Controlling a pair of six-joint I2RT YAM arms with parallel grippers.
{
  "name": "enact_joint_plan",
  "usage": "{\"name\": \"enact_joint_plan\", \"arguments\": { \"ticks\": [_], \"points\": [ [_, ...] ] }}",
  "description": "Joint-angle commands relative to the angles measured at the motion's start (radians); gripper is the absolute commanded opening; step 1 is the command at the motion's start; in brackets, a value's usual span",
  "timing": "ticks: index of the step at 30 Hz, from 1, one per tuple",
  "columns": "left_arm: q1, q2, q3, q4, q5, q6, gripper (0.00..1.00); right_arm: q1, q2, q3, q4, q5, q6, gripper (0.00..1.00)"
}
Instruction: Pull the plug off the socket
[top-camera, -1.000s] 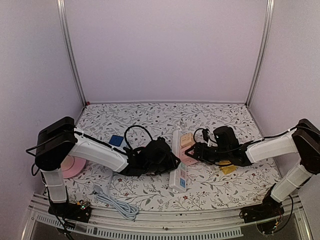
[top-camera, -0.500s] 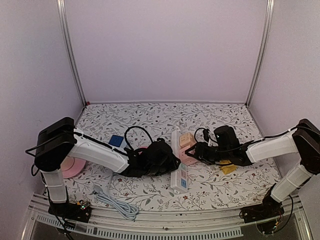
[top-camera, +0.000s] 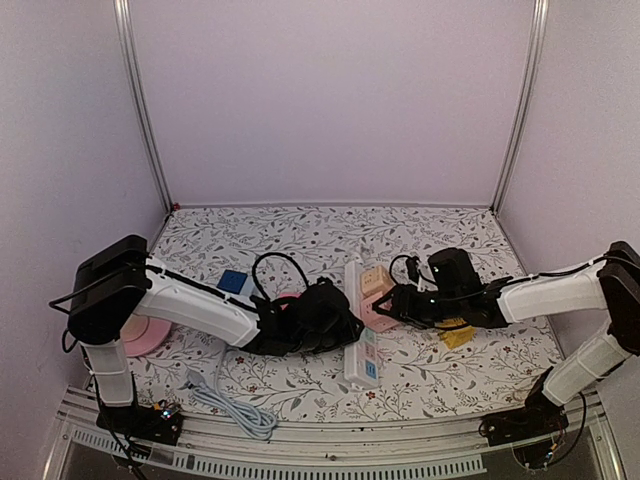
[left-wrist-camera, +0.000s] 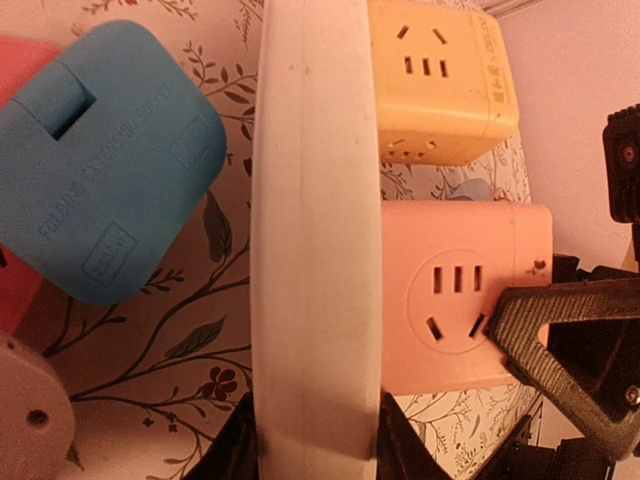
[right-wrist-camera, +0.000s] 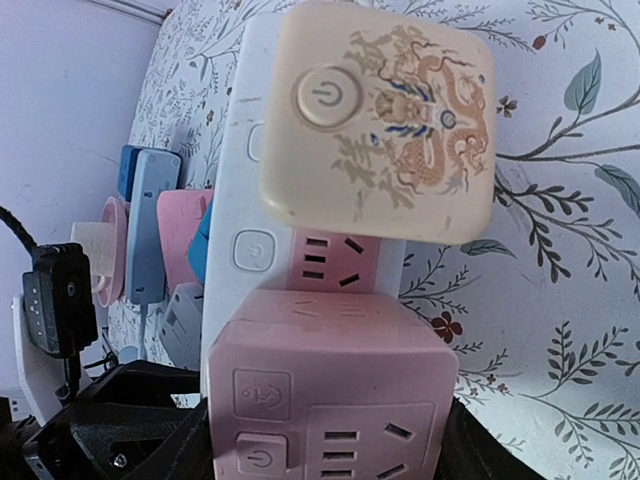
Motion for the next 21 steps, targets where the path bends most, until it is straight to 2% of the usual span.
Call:
{"name": "enact_joint_plan", "arguments": {
  "ticks": [1,6,14,21],
  "points": [
    [0.020,0.020,-0.003,-0.155,-0.104,-0.001,0.00,0.060,-0.066,0.103,-0.059,0.078,-0.106,0.15],
    [0.019,0.013,-0.010,-0.165,-0.114,-0.009,0.00,0.056,-0.090,0.090,-0.074,0.094,-0.119,0.15],
    [0.019,-0.004,-0.033,-0.160,-0.122,-0.018,0.00,-0.059,-0.141,-0.010,-0.025,-0.032,-0.124,0.15],
    [0.018,0.007,-0.027,-0.148,-0.116,-0.015,0.00,-0.048,-0.150,-0.019,-0.025,-0.031,-0.114,0.14]
  ]
}}
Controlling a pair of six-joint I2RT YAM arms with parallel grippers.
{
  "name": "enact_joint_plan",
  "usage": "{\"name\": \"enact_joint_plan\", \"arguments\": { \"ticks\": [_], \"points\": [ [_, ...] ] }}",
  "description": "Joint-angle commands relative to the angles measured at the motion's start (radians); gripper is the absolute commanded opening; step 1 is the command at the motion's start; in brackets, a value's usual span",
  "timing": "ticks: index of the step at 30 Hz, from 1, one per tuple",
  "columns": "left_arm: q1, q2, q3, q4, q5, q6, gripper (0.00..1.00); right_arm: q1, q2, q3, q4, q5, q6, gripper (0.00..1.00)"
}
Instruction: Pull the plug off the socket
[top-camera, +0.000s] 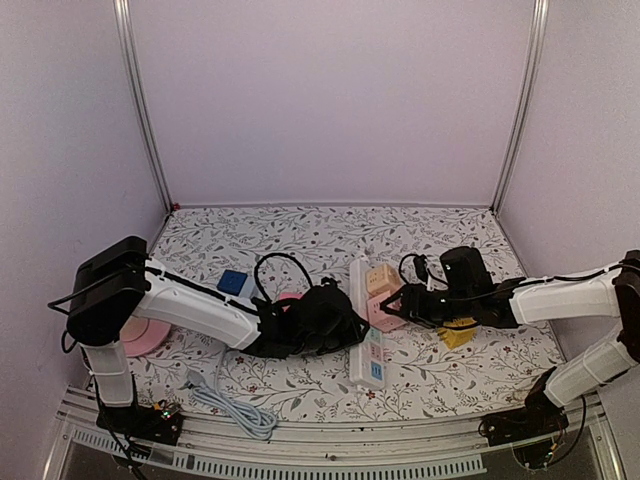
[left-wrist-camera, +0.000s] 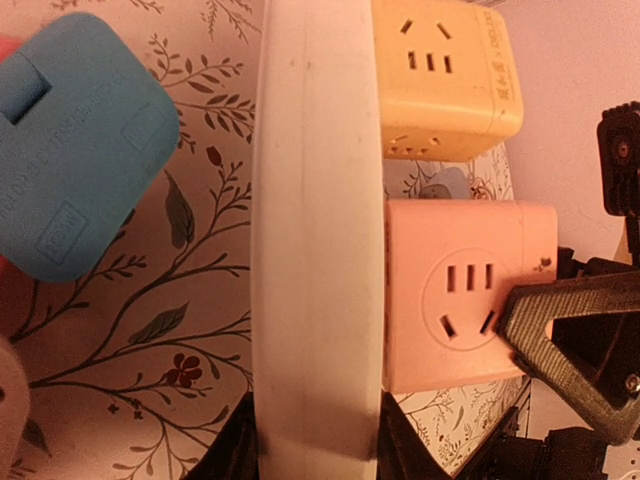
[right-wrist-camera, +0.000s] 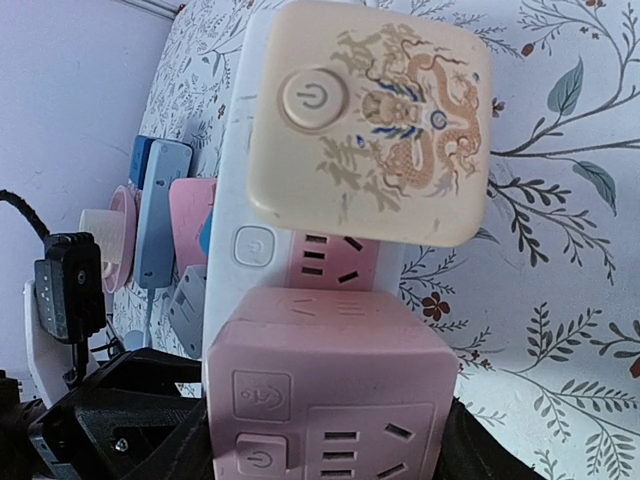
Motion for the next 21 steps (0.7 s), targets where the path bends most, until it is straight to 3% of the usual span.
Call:
{"name": "enact_joint_plan", "arguments": {
  "ticks": [1,10,21],
  "points": [
    [0.035,0.011,-0.029,-0.161,-0.116,-0.001,0.00,0.005,-0.065,0.016,0.040,0.015,-0.059,0.14],
    [0.032,0.010,-0.029,-0.162,-0.119,-0.001,0.00,0.100,-0.054,0.114,-0.082,0.140,-0.112,0.14],
    [0.033,-0.002,-0.043,-0.162,-0.125,-0.006,0.00,0.001,-0.109,0.012,-0.055,0.077,-0.127,0.09]
  ]
}}
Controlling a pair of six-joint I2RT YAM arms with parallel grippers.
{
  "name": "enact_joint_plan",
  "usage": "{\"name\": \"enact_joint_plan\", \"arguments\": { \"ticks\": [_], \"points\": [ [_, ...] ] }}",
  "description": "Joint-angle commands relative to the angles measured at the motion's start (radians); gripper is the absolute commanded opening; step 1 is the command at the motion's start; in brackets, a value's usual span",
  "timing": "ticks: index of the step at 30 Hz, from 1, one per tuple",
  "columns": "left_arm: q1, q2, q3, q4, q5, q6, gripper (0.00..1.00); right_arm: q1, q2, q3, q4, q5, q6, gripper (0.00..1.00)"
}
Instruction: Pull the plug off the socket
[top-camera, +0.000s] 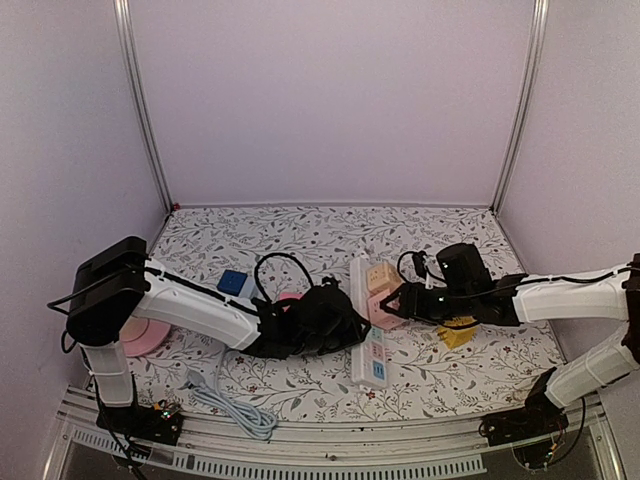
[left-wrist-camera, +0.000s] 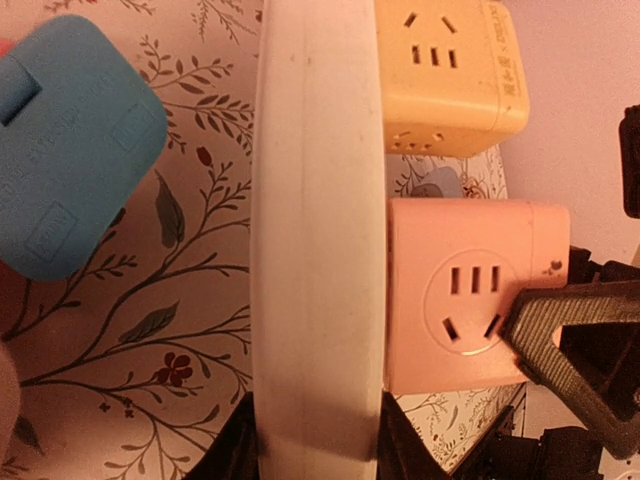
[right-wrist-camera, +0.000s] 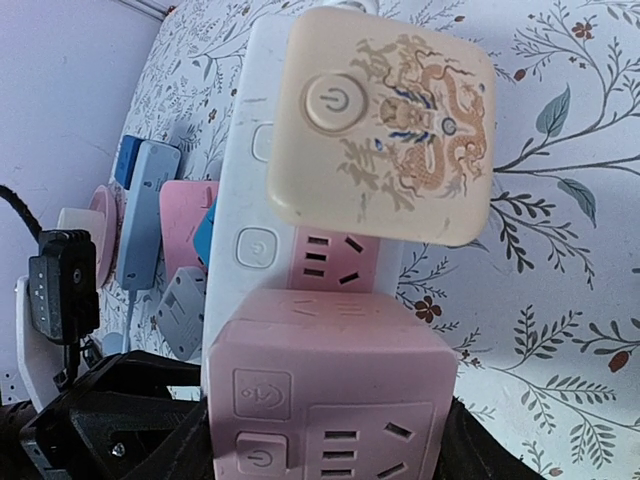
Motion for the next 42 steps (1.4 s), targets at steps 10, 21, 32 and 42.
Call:
{"name": "enact_joint_plan", "arguments": {
  "ticks": [10,21,32,42],
  "points": [
    [0.035,0.008,-0.031,-0.163,-0.118,-0.001,0.00,-0.040,-0.083,-0.041,0.059,-0.048,-0.080,0.08],
    [0.035,0.017,-0.005,-0.178,-0.118,0.010,0.00,0.133,-0.007,0.140,-0.095,0.156,-0.133,0.08],
    [0.037,0.006,-0.021,-0.177,-0.122,0.007,0.00,-0.085,-0.130,-0.067,0.062,-0.104,-0.109,0.08],
    [0.035,0.010,-0.026,-0.174,-0.122,0.002,0.00,-0.091,-0.131,-0.070,0.018,-0.070,-0.123,0.08]
  ]
}}
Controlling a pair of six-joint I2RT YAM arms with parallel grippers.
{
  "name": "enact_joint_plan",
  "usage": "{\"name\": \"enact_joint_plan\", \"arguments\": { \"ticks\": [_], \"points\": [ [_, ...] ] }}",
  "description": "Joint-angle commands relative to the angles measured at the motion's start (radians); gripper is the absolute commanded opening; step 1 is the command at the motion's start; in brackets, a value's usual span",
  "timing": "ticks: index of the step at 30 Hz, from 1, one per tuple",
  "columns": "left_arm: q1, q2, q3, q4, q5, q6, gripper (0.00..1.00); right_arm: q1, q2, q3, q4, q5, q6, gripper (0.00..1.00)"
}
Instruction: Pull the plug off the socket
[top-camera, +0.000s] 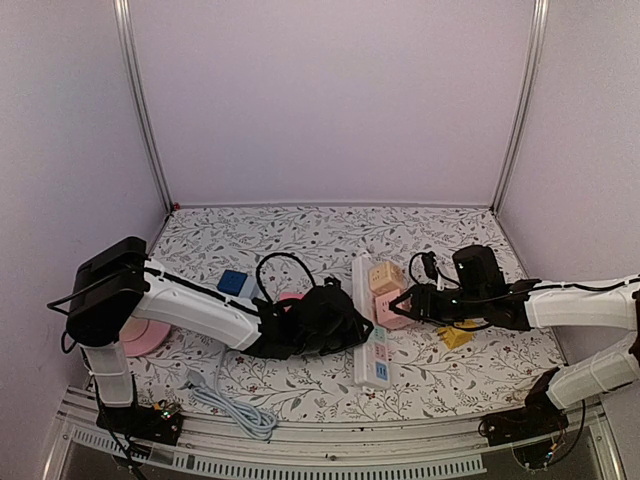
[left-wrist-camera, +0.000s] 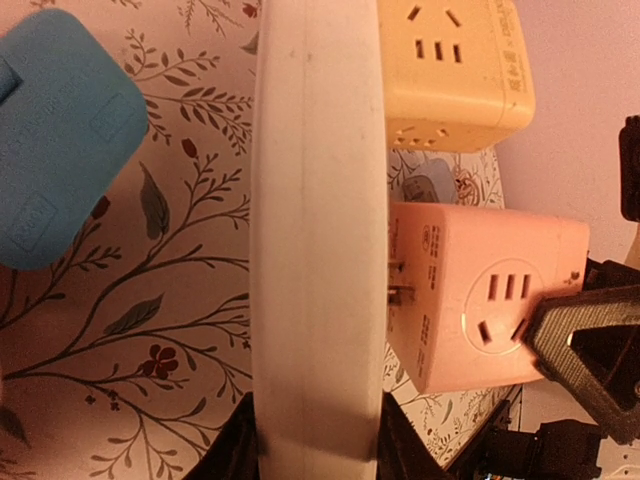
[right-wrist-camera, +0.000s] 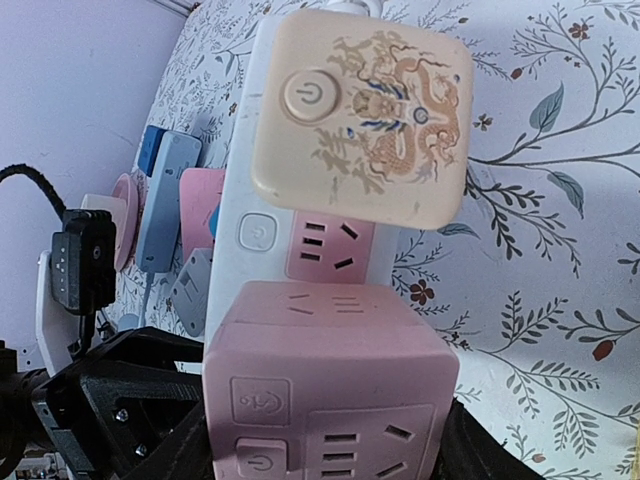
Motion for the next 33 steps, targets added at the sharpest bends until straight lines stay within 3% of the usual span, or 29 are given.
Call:
{"name": "enact_joint_plan", "arguments": {
  "ticks": [1,8,12,20,29,33],
  "points": [
    [0.042,0.010,-0.034,-0.178,-0.135,-0.001,0.00,-0.003,-0.039,0.021,-0.024,0.059,-0.084,0.08],
    [0.042,0.025,-0.023,-0.178,-0.131,-0.001,0.00,0.110,-0.025,0.109,-0.135,0.193,-0.120,0.08],
    [0.043,0.021,-0.027,-0.178,-0.130,-0.002,0.00,0.109,-0.035,0.102,-0.138,0.212,-0.130,0.08],
    [0.043,0.015,-0.038,-0.158,-0.121,0.007,0.00,-0.059,-0.042,-0.068,0.030,-0.011,-0.102,0.08],
    [0.043,0.014,-0.041,-0.152,-0.116,0.010,0.00,-0.069,-0.037,-0.169,0.102,-0.091,-0.081,0.09],
    [0.042,0.015,-0.042,-0.147,-0.116,0.011,0.00,-0.068,-0.049,-0.203,0.108,-0.092,-0.072,0.14]
  ]
}}
